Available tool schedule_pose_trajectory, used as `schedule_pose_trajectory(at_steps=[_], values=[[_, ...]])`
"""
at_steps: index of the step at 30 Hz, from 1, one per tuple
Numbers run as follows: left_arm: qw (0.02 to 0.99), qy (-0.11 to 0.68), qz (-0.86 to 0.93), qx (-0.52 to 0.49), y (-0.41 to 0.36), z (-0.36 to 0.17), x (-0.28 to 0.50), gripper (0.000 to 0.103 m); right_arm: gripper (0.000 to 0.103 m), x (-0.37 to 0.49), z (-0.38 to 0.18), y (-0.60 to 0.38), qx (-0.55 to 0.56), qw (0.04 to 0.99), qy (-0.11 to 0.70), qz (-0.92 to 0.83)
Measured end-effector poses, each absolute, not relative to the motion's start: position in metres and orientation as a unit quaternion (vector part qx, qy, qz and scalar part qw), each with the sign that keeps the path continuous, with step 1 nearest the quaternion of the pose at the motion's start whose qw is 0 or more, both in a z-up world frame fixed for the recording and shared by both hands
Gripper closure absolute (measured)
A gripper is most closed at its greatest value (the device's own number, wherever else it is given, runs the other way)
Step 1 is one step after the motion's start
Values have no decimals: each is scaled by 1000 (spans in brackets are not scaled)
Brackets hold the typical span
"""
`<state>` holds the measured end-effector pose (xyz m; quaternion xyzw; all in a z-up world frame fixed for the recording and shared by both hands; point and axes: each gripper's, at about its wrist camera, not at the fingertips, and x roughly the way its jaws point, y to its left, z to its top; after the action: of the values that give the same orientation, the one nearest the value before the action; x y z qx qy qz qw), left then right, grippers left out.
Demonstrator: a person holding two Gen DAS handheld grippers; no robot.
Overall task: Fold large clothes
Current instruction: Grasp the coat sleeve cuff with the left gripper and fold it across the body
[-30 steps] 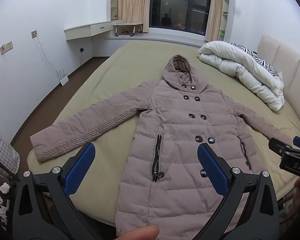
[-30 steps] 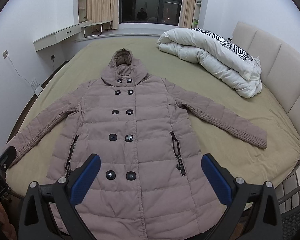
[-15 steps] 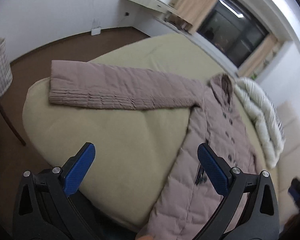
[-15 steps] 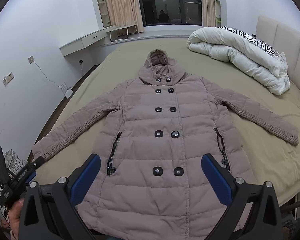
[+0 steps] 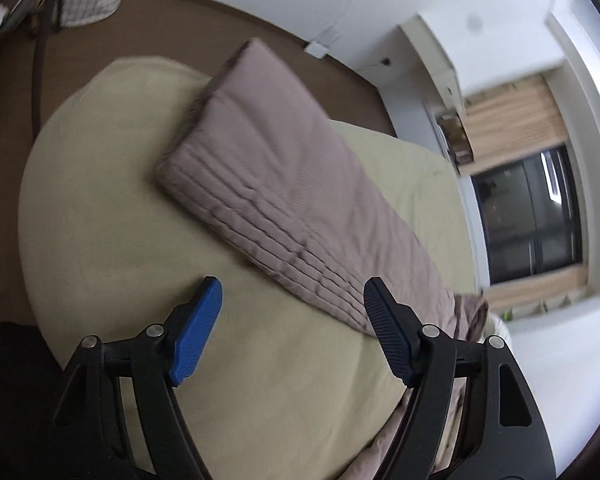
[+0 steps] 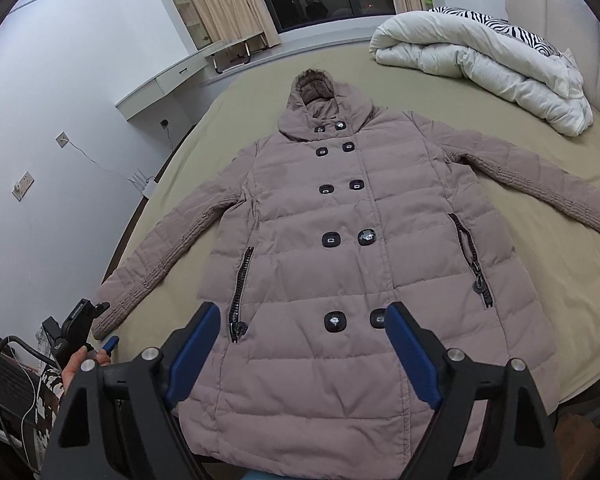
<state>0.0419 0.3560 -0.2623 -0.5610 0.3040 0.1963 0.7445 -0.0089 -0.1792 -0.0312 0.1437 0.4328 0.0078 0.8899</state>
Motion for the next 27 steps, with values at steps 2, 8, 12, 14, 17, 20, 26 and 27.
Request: schedule_pose_trajectory(at_steps=[2, 8, 12, 14, 17, 20, 26, 27], values=[[725, 289, 202, -592, 366, -276, 44, 31, 16, -3, -38, -184, 153, 885, 439, 6], [713, 263, 239, -605, 387, -285, 64, 32, 25, 9, -59, -200, 175, 876, 450, 3], [711, 271, 253, -597, 406, -277, 81, 77, 32, 14, -68, -212, 185, 871, 456, -1], [738, 265, 252, -567, 412, -257, 91, 85, 34, 17, -72, -218, 187, 870, 456, -2], [803, 262, 214, -491, 396, -212, 121, 86, 36, 19, -78, -232, 194, 869, 456, -3], [880, 263, 149, -366, 346, -154, 166, 86, 36, 20, -83, -249, 204, 868, 452, -13], [947, 302, -15, -107, 169, -125, 243, 86, 36, 15, -89, -301, 239, 863, 442, -54], [943, 320, -38, -78, 140, -139, 254, 86, 36, 13, -91, -310, 245, 861, 441, -62]])
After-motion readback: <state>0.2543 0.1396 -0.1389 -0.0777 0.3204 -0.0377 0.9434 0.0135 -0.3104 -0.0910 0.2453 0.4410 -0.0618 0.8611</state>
